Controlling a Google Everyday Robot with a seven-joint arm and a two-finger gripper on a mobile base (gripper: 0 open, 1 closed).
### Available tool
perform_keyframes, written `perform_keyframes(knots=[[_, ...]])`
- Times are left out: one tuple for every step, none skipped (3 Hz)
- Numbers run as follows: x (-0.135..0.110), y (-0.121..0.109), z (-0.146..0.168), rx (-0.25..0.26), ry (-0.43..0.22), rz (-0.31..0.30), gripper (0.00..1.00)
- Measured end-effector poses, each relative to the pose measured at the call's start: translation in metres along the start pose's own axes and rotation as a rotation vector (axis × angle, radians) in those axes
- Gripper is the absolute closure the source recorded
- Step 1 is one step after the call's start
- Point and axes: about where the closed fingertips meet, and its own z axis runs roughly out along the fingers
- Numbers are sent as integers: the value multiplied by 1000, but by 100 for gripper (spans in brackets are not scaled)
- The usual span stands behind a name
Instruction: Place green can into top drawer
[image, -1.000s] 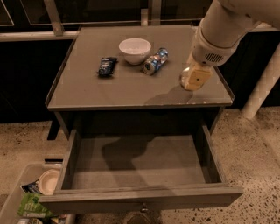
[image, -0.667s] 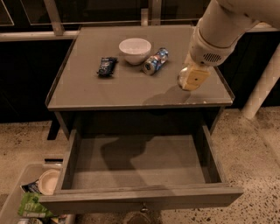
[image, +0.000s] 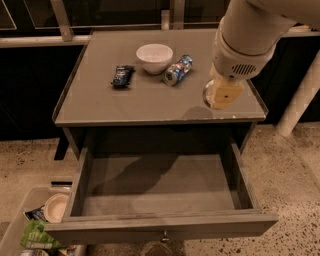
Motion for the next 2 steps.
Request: perform_keyframes(knots=[[-5, 60, -50, 10, 26, -46, 100], [-3, 104, -71, 2, 16, -63, 100]])
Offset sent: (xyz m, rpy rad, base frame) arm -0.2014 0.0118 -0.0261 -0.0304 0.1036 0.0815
